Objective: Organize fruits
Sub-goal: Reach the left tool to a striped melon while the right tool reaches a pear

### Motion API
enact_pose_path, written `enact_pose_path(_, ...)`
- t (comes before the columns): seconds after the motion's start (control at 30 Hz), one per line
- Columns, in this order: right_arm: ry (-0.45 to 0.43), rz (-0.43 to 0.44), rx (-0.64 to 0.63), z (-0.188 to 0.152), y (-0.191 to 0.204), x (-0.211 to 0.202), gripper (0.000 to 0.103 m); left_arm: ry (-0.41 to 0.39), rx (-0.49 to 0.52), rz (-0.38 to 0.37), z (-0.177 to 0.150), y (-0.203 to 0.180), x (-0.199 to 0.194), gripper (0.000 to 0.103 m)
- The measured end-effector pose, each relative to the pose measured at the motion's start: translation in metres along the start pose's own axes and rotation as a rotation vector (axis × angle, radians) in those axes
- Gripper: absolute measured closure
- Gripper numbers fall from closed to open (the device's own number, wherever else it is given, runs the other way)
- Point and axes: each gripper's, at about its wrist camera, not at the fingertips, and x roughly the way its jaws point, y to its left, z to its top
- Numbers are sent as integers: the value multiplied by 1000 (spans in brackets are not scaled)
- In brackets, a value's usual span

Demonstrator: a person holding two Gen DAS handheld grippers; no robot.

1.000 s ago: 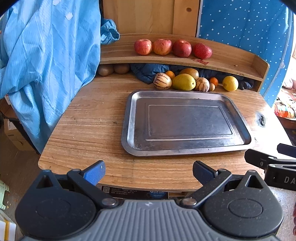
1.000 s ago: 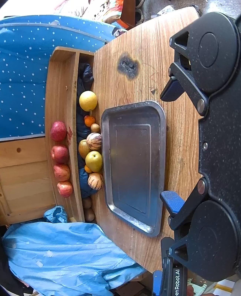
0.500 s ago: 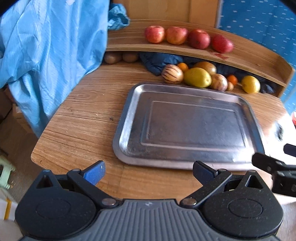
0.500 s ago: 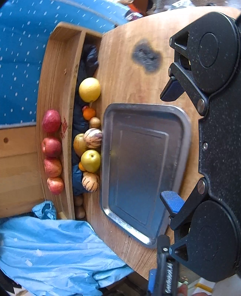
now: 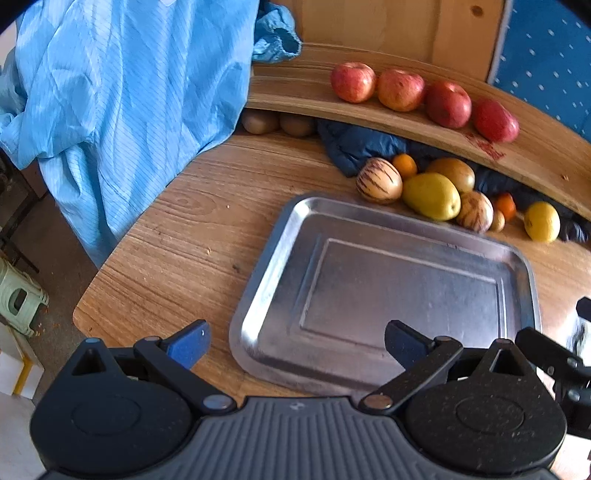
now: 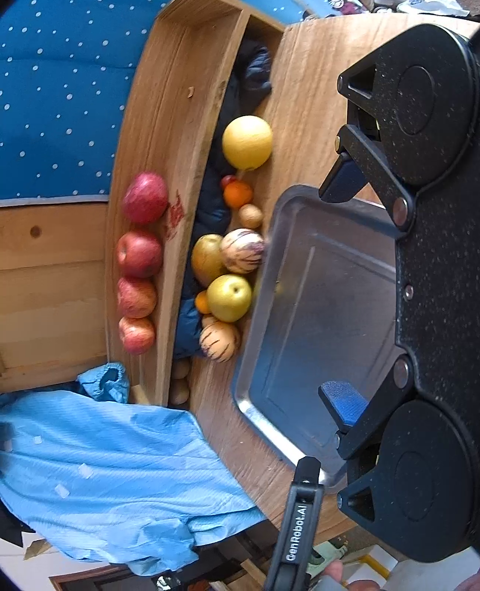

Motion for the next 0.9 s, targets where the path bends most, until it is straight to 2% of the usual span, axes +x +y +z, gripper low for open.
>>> enact_pose_path(0.23, 6, 0, 33, 9, -1, 14, 1, 12, -1, -39, 29, 7, 15, 1)
enact_pose_path(0.47, -22, -106, 60, 29, 2, 34, 1, 19, 104, -140, 75, -1, 46, 1)
enact_pose_path(0.7, -13, -201, -80, 49, 29, 70, 1, 36, 207, -234, 114, -10, 84, 1)
enact_pose_path(0.9, 37, -271, -180, 67, 46, 109, 2, 70, 258, -305, 142, -15, 120, 1)
